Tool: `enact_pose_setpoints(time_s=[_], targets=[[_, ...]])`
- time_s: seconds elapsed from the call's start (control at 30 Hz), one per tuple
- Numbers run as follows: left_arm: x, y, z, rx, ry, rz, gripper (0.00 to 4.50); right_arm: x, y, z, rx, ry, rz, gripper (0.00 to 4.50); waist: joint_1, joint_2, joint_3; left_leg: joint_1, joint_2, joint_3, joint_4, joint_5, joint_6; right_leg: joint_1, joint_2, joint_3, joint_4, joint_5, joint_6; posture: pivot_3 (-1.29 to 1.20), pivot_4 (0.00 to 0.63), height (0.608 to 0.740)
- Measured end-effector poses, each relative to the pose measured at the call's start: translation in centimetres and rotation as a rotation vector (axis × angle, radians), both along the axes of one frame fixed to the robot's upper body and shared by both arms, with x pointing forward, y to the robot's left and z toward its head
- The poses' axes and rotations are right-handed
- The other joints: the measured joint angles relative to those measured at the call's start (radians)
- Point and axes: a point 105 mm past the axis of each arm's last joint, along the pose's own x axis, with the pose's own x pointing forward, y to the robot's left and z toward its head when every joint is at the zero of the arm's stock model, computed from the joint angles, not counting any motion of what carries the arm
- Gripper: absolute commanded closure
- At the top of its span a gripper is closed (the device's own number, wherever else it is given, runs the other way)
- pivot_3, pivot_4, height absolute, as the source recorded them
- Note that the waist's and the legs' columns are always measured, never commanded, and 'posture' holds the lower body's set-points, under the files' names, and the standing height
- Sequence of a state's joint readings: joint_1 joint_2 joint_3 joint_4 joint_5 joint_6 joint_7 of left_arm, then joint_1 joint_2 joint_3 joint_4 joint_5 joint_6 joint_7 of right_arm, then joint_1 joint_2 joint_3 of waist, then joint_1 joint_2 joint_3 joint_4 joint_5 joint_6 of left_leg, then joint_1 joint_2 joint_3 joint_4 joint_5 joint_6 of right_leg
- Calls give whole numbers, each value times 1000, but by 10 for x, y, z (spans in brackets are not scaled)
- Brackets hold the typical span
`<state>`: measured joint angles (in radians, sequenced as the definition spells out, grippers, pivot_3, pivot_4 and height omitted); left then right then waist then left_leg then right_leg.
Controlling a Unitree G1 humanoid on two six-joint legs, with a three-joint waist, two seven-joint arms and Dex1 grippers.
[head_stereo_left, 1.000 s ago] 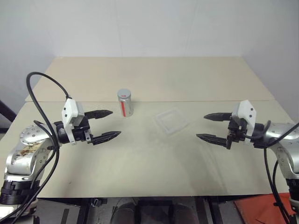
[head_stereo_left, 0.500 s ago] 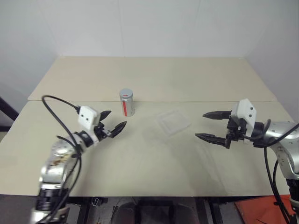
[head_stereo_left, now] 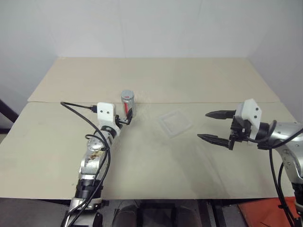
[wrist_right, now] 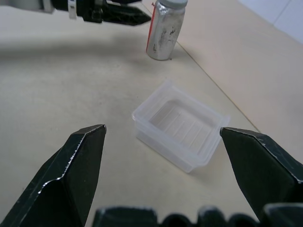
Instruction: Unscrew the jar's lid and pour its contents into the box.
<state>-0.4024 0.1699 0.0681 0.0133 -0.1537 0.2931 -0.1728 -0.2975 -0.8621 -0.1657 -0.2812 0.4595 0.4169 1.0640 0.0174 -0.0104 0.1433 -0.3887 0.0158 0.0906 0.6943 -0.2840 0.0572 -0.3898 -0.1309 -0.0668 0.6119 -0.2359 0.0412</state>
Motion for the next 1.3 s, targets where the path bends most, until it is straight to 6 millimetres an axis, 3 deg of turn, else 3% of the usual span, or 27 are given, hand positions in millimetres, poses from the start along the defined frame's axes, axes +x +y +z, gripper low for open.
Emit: enact_pose_setpoints(time_s=[0.7,0.87,1.13,1.3], targets=[[49,-16,9,31,-43,9,22,-2,3,3,11,-8,17,0,2,-1,0,-1,-1,0,0,0,0,0,0,-1,0,0,0,0,150,740],[55,-22,3,36,-26,3,22,-3,3,3,10,-9,19,0,2,-1,0,-1,-1,0,0,0,0,0,0,-2,0,0,1,0,150,740],[56,-20,-4,38,-4,10,2555,-4,4,4,8,-15,23,0,1,-1,0,-1,-1,0,0,0,0,0,0,-2,0,0,1,0,150,740],[56,-15,-2,53,-23,19,2565,-7,6,2,9,-9,32,0,1,-1,0,-1,-1,0,0,0,0,0,0,-2,0,0,1,0,150,740]])
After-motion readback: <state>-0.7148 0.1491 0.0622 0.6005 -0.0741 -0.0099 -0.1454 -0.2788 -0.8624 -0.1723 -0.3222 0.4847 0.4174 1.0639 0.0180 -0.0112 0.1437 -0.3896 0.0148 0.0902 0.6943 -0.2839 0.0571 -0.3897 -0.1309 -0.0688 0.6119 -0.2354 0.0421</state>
